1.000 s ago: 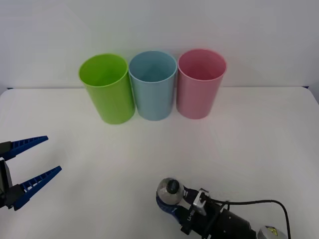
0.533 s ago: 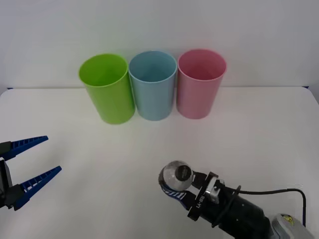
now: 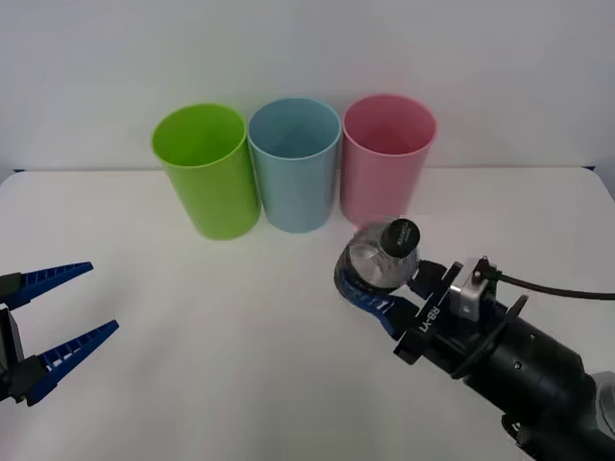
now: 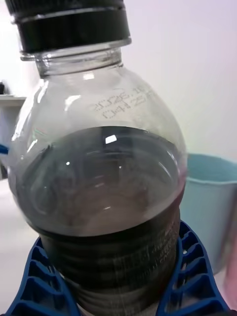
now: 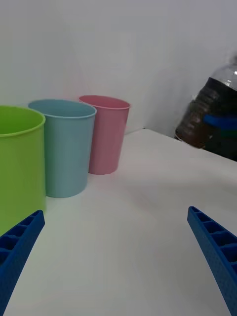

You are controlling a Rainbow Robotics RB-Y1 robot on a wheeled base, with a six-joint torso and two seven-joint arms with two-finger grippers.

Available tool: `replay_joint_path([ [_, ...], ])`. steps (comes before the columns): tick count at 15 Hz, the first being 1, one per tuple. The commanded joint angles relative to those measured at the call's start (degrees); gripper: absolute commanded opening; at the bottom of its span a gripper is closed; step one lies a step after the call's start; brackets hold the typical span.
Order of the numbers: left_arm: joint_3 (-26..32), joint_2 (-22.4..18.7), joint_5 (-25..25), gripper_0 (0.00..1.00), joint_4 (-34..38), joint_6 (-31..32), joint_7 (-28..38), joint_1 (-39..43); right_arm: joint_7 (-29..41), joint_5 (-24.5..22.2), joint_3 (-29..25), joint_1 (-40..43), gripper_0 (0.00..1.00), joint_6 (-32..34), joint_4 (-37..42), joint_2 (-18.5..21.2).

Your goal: Grasp the object on the table and drop it into the matching bin: aluminum can to the light blue bin, PET bottle to the pink bin.

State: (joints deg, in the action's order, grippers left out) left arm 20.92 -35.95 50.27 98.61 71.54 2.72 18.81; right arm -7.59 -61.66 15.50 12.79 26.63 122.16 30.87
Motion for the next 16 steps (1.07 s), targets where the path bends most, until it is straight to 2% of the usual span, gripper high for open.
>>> replay_joint_path([
  [1, 0.0, 0.0, 0.0, 1.0, 0.0, 0.0, 0.0, 0.0, 10.7, -7.2, -2.5, -4.3, 0.0, -1.1, 0.5, -1.4],
  [2, 0.0, 0.0, 0.0, 1.0, 0.0, 0.0, 0.0, 0.0, 13.0, -8.8, -3.1, -5.1, 0.0, -1.1, 0.6, -1.8],
  [4, 0.0, 0.0, 0.0, 1.0, 0.0, 0.0, 0.0, 0.0, 23.6, -16.5, -5.3, -8.7, 0.0, -1.1, 0.4, -2.4],
  [5, 0.0, 0.0, 0.0, 1.0, 0.0, 0.0, 0.0, 0.0, 27.2, -18.8, -5.9, -10.3, 0.0, -1.1, 0.0, -2.6],
  [8, 0.0, 0.0, 0.0, 1.0, 0.0, 0.0, 0.0, 0.0, 35.6, -25.5, -7.5, -16.6, 0.0, -1.1, -3.5, -4.3],
  [13, 0.0, 0.0, 0.0, 1.0, 0.0, 0.0, 0.0, 0.0, 39.1, -32.1, -9.4, -29.8, 0.0, -1.1, -16.9, -9.9],
  [16, 0.0, 0.0, 0.0, 1.0, 0.0, 0.0, 0.0, 0.0, 40.1, -35.2, -11.3, -36.8, 0.0, -1.1, -25.0, -11.3],
])
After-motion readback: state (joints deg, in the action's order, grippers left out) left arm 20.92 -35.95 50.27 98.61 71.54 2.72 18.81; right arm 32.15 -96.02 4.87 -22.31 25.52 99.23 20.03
